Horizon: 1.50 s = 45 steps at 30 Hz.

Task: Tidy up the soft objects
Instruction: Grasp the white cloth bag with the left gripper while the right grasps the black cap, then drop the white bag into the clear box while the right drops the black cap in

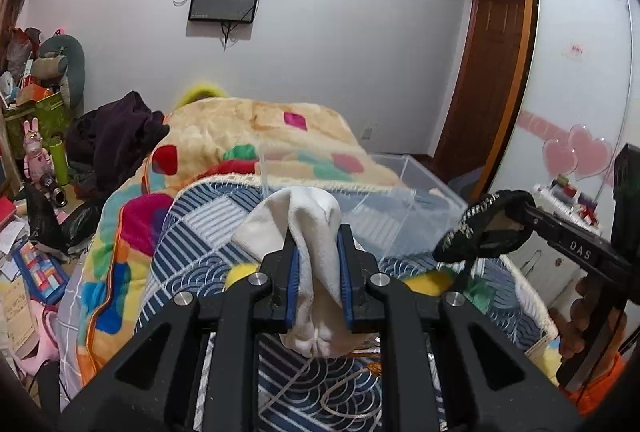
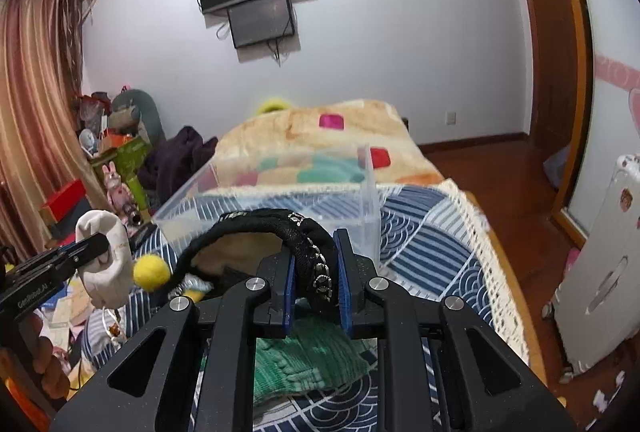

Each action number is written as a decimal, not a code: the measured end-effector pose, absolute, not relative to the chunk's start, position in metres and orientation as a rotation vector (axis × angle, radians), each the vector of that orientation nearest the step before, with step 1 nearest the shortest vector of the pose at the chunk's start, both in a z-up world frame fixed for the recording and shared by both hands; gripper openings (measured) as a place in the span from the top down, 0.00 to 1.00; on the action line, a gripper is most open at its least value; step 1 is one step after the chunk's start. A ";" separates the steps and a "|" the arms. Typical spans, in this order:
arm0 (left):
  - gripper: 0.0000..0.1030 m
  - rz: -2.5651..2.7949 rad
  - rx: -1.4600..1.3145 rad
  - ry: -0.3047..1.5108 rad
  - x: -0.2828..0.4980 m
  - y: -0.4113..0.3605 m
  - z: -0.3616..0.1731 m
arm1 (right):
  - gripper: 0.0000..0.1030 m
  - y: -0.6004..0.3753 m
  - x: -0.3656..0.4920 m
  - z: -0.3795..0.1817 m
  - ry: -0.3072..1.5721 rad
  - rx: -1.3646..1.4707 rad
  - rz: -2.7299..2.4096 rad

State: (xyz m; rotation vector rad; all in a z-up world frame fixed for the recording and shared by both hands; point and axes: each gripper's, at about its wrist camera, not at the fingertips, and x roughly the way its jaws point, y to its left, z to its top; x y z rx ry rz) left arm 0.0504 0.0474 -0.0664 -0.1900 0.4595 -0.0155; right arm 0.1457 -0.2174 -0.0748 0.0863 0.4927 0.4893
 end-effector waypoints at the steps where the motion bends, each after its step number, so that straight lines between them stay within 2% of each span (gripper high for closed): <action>1: 0.84 -0.019 -0.193 0.454 0.052 0.048 -0.063 | 0.85 -0.217 0.145 -0.072 0.484 0.088 0.488; 12: 0.84 -0.064 -0.169 0.384 0.091 0.046 -0.023 | 0.85 -0.212 0.161 -0.038 0.364 0.093 0.464; 19: 0.84 -0.060 -0.160 0.398 0.132 0.046 -0.017 | 0.85 -0.197 0.183 -0.033 0.340 0.074 0.429; 32: 0.84 0.033 -0.160 0.528 0.208 0.048 -0.053 | 0.85 -0.169 0.222 -0.064 0.464 -0.008 0.415; 45: 0.84 -0.012 -0.098 0.714 0.237 0.027 -0.089 | 0.85 -0.158 0.244 -0.090 0.614 -0.111 0.415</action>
